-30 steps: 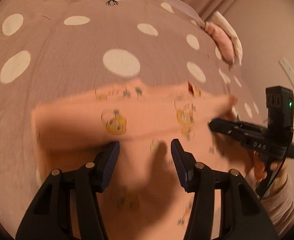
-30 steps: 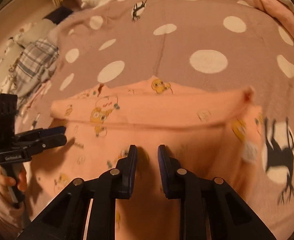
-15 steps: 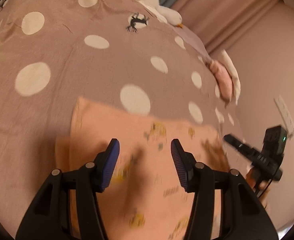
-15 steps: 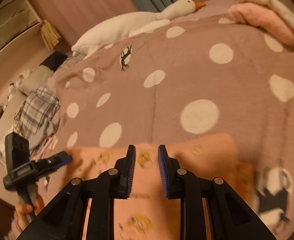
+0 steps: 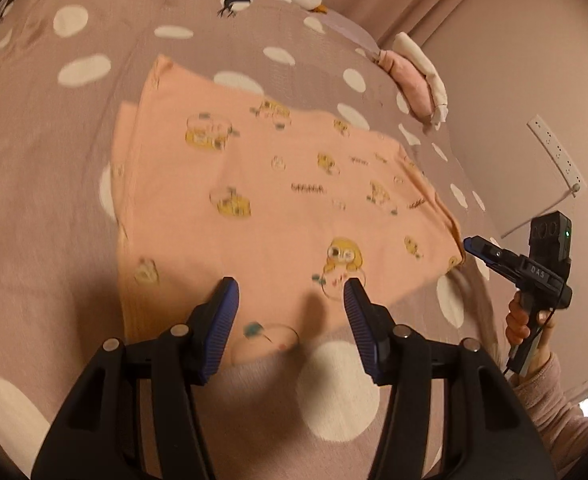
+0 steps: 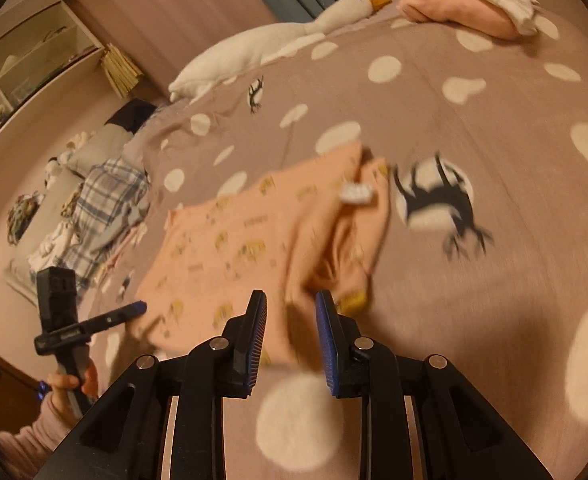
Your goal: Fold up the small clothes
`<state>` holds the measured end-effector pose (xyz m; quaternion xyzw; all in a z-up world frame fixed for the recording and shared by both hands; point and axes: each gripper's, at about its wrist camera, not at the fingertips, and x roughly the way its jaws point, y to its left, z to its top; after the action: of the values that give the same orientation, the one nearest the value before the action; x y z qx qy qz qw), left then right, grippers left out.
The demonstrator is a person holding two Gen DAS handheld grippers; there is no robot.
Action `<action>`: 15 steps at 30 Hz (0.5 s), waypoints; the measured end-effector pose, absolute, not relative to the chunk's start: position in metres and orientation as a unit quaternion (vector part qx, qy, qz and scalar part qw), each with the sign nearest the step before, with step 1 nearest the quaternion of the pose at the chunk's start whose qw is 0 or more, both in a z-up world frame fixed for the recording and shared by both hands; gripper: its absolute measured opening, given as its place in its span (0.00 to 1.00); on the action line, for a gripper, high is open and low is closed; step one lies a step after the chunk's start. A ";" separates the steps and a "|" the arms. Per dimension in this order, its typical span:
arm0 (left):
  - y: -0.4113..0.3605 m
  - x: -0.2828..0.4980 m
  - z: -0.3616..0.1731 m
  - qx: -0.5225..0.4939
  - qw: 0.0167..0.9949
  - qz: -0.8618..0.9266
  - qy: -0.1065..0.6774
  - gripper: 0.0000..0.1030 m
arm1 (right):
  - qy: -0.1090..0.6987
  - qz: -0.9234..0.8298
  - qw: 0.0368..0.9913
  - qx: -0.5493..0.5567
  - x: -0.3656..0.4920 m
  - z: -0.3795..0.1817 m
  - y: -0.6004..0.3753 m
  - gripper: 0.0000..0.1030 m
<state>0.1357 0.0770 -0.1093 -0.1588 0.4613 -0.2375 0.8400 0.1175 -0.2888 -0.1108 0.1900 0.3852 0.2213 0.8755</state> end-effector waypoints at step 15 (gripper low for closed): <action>0.078 0.138 -0.117 -0.190 0.834 -0.221 0.469 0.53 | 0.397 0.150 0.904 0.057 0.106 -0.130 -0.256 0.24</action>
<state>0.1377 0.0779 -0.1166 -0.1897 0.4691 -0.2209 0.8338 0.1065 -0.2557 -0.1305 0.0569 0.3969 0.1501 0.9037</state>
